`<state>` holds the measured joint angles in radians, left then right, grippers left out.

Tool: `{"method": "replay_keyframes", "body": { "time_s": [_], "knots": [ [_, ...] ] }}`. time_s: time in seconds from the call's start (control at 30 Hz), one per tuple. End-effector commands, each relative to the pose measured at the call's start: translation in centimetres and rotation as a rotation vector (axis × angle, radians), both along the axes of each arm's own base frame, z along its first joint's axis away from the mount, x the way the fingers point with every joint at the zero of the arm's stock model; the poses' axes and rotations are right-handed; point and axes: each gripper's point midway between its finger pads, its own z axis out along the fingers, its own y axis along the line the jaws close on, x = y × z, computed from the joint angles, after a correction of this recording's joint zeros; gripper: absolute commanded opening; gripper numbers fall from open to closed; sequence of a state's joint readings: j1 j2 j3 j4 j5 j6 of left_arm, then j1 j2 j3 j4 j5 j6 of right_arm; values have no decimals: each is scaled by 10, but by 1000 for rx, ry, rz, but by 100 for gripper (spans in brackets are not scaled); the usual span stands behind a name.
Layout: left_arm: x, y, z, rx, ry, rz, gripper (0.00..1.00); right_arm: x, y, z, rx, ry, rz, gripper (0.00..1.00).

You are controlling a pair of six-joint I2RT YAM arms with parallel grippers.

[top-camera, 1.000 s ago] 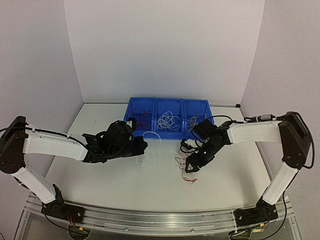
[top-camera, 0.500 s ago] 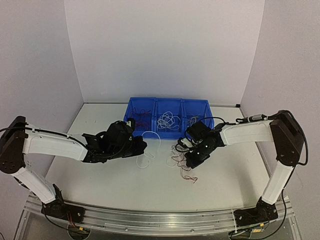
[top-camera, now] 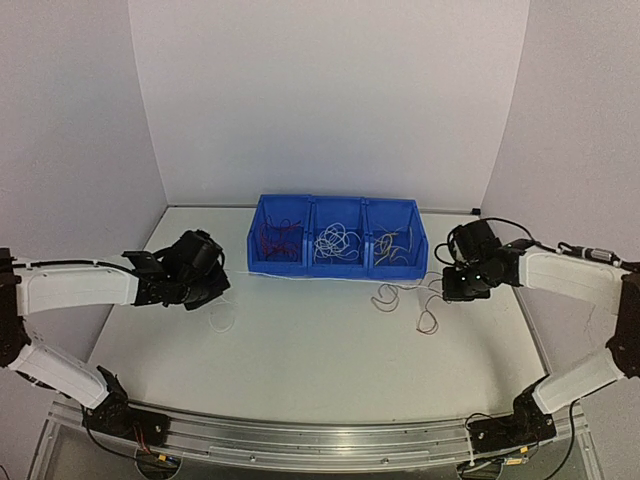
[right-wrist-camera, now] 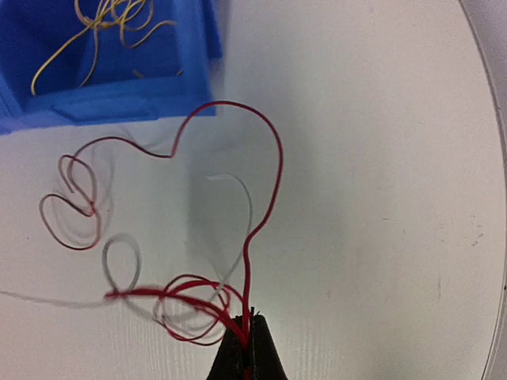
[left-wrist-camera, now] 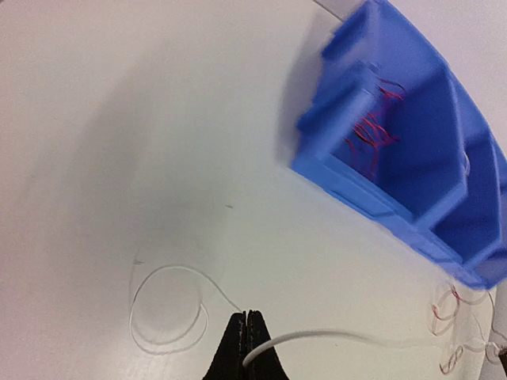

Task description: Untangle the cables

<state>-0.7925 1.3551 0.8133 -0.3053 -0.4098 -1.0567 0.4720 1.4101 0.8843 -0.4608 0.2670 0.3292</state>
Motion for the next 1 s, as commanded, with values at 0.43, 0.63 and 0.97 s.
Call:
{"method": "replay_keyframes", "body": {
  "time_s": [0.43, 0.63, 0.97],
  "knots": [
    [-5, 84, 56, -64, -133, 62, 0, -39, -45, 28, 210, 41, -5, 0],
    [14, 51, 106, -68, -275, -128, 0, -56, 4, 35, 439, 99, 204, 0],
    [27, -18, 193, -196, -475, -453, 0, -64, 47, 9, 554, 241, 288, 0]
  ]
}}
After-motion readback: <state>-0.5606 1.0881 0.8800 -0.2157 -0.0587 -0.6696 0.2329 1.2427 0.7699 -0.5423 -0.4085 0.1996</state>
